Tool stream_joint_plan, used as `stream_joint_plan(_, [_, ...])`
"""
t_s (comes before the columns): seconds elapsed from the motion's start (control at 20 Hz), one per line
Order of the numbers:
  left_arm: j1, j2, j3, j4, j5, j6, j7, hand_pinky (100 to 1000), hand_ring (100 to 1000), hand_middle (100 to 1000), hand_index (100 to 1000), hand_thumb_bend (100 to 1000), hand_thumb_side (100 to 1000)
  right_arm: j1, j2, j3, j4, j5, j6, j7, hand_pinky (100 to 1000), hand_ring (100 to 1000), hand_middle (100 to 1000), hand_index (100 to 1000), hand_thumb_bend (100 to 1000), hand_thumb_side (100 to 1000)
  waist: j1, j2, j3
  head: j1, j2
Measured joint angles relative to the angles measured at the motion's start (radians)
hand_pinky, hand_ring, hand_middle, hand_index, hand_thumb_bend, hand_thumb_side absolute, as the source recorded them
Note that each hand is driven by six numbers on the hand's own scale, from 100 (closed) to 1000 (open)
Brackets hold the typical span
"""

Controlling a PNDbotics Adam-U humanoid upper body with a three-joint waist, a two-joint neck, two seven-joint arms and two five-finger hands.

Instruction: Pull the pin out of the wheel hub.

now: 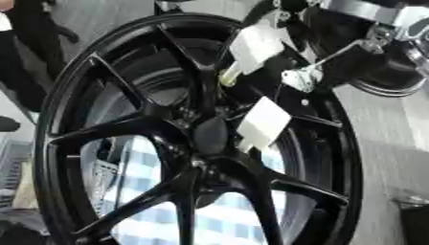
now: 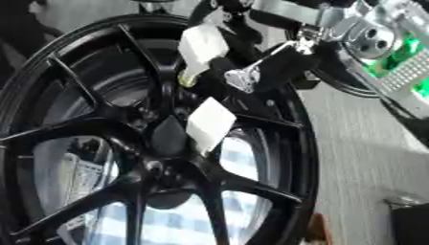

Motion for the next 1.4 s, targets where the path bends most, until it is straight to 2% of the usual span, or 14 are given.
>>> stream_joint_plan(0.15, [0.006,0.0,0.003,0.0,0.0,0.003,0.002,889,699,630,819,100,736,0.008,-0.024,-0.024,0.0,-0.029,-0.006,0.002,708,367,167,464,100,100,0.0,-0.008,-0.011,0.002,-0.002])
stream_joint_plan(0.35, [0.011,0.0,0.006,0.0,0.001,0.007,0.002,889,699,630,819,100,734,0.033,-0.059,-0.073,0.0,-0.07,-0.023,-0.017,719,367,164,466,100,100,0.0,-0.014,-0.021,0.003,-0.022])
stream_joint_plan(0.6, [0.022,0.0,0.019,0.0,0.0,0.011,0.012,890,698,630,820,100,724,0.133,-0.143,-0.173,0.0,-0.098,-0.014,-0.076,730,367,158,469,100,100,0.004,-0.02,-0.069,0.034,-0.028])
stream_joint_plan(0.8, [0.035,0.0,0.042,0.0,-0.006,0.005,0.035,890,698,631,820,100,715,0.236,-0.208,-0.273,0.029,-0.103,0.035,-0.138,724,373,163,478,100,100,0.039,-0.022,-0.131,0.082,-0.028])
stream_joint_plan(1.0, [0.048,-0.007,0.07,0.0,-0.011,-0.001,0.062,890,697,631,819,100,710,0.337,-0.214,-0.376,0.109,-0.1,0.095,-0.201,731,404,194,512,100,100,0.058,-0.021,-0.177,0.13,-0.027])
stream_joint_plan(1.1, [0.052,-0.009,0.083,0.001,-0.016,-0.003,0.073,890,697,631,820,100,710,0.384,-0.197,-0.425,0.151,-0.086,0.118,-0.231,757,453,257,559,100,100,0.069,-0.017,-0.196,0.15,-0.027])
stream_joint_plan(1.15, [0.054,-0.01,0.089,0.001,-0.017,-0.003,0.078,890,697,631,820,100,710,0.408,-0.182,-0.448,0.172,-0.077,0.127,-0.245,787,497,312,597,149,100,0.073,-0.014,-0.205,0.159,-0.026])
stream_joint_plan(1.2, [0.055,-0.012,0.094,0.001,-0.02,-0.004,0.084,890,697,631,819,100,709,0.431,-0.164,-0.471,0.194,-0.066,0.135,-0.259,824,585,428,667,180,100,0.077,-0.011,-0.213,0.167,-0.026])
stream_joint_plan(1.25, [0.055,-0.016,0.099,0.001,-0.023,-0.006,0.089,890,697,631,819,100,708,0.454,-0.146,-0.495,0.216,-0.053,0.145,-0.271,843,641,502,707,214,100,0.081,-0.008,-0.221,0.174,-0.026])
stream_joint_plan(1.3, [0.055,-0.018,0.102,0.001,-0.026,-0.006,0.094,890,697,631,819,100,708,0.477,-0.126,-0.518,0.239,-0.039,0.154,-0.277,843,641,502,707,214,100,0.084,-0.005,-0.227,0.179,-0.026])
stream_joint_plan(1.35, [0.055,-0.018,0.104,0.001,-0.028,-0.007,0.097,890,697,631,819,100,707,0.5,-0.107,-0.541,0.261,-0.026,0.162,-0.277,878,788,709,789,294,100,0.088,-0.003,-0.232,0.182,-0.026])
stream_joint_plan(1.4, [0.055,-0.018,0.104,0.001,-0.031,-0.008,0.099,890,697,631,819,100,707,0.522,-0.09,-0.562,0.282,-0.013,0.169,-0.273,878,788,709,789,294,100,0.091,-0.002,-0.236,0.185,-0.025])
